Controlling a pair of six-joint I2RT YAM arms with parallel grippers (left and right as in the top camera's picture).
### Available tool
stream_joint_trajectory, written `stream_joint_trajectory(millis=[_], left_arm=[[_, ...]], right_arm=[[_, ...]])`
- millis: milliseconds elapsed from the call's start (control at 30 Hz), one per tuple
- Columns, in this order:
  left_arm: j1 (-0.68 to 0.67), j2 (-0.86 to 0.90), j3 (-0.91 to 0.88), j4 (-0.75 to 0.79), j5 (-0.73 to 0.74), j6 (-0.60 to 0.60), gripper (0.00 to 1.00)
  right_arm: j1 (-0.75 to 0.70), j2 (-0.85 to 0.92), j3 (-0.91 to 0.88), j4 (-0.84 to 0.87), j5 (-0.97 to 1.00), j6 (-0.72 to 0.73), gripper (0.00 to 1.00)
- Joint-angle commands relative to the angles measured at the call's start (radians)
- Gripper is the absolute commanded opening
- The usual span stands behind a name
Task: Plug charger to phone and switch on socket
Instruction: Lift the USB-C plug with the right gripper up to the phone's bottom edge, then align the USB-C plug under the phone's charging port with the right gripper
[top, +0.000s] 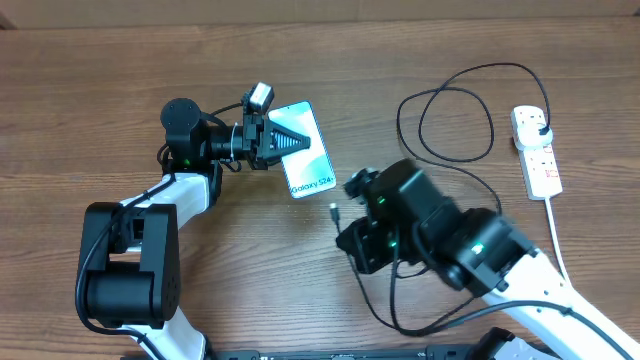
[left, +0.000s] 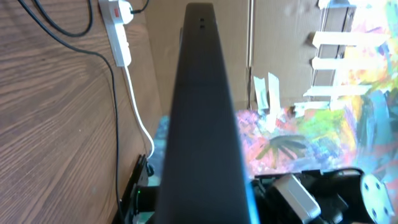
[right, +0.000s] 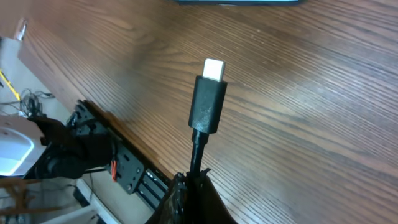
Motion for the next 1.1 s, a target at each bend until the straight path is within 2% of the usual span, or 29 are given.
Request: stream_joint_trajectory(millis=[0,167,333,833,1067], left_arm=[[-0.013,0.002,0.027,0.009,0.032,0.044,0.04],[-0.029,0.002,0.027,0.009,0.024,0.048,0.04],[-0.039,0.002,0.027,0.009,0.023,0.048,0.04],[-0.033,0.002,0.027,0.008,0.032,0.05,0.05],[-0.033,0.002,0.027,0.008,0.032,0.051,0.04]], right_arm=[[0.017,0.032,0.003,0.027,0.088,0.071,0.04],[0.018,0.085,0.003,0.077,0.009,0.075,0.04],[0.017,0.113,0.003,0.111,0.008,0.105,0.04],[0.016,0.12,0.003,0.053,0.008,0.117,0.04],[0.016,0.12,0.004,0.055,0.008,0.081,0.04]])
